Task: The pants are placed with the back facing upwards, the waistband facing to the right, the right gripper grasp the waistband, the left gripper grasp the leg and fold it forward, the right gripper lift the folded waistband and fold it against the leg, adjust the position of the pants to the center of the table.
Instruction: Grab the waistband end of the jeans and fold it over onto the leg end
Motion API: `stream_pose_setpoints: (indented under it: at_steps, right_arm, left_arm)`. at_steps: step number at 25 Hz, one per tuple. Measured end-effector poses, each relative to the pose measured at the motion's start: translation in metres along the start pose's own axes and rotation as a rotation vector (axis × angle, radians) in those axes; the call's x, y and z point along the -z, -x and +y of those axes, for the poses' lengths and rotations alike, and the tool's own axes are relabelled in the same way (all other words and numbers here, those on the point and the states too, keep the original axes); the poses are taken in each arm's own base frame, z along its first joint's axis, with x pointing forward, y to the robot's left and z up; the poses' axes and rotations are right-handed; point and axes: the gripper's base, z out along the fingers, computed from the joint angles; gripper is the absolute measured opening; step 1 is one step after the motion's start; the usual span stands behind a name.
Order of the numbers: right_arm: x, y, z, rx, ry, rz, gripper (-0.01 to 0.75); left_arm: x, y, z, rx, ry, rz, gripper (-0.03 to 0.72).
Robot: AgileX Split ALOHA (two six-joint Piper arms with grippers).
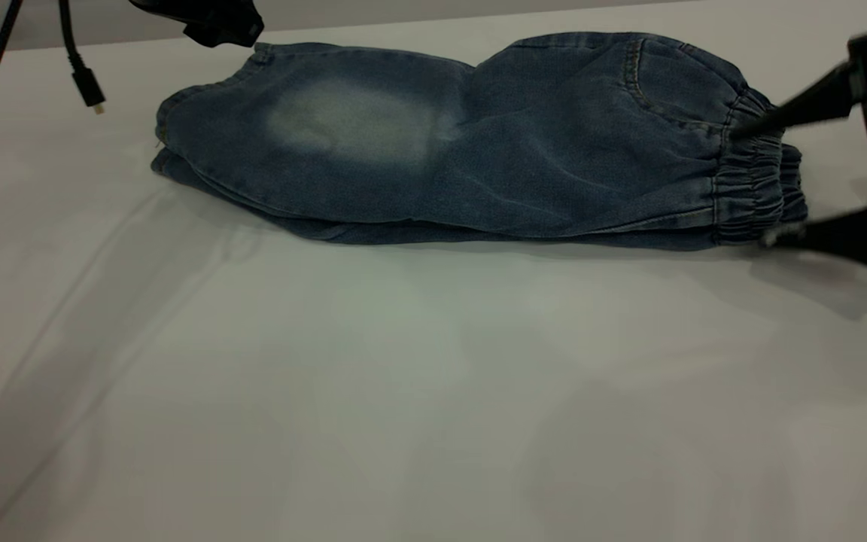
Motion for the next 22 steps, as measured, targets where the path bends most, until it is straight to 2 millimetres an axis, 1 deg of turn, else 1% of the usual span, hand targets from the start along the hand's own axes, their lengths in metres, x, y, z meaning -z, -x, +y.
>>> stream_pose_setpoints:
  at_steps: [4, 7, 12, 17, 22]
  right_arm:
    - [-0.004, 0.002, -0.009, -0.02, -0.022, -0.008, 0.593]
    - [-0.006, 0.01, -0.006, -0.013, 0.017, -0.03, 0.593]
    - [-0.011, 0.023, -0.005, -0.012, 0.019, -0.037, 0.593]
    - [-0.011, 0.026, -0.007, -0.041, -0.004, -0.055, 0.59]
    - [-0.01, 0.038, 0.001, -0.009, -0.001, -0.097, 0.567]
  left_arm:
    - [0.0, 0.002, -0.008, -0.012, -0.023, 0.008, 0.435]
    - [0.0, 0.005, -0.013, -0.024, -0.033, 0.006, 0.435]
    - [0.0, 0.008, -0.023, -0.041, -0.059, 0.011, 0.435]
    - [0.0, 0.01, -0.032, -0.055, -0.084, 0.022, 0.435]
    - [0.001, 0.012, -0.043, -0.073, -0.115, 0.035, 0.435]
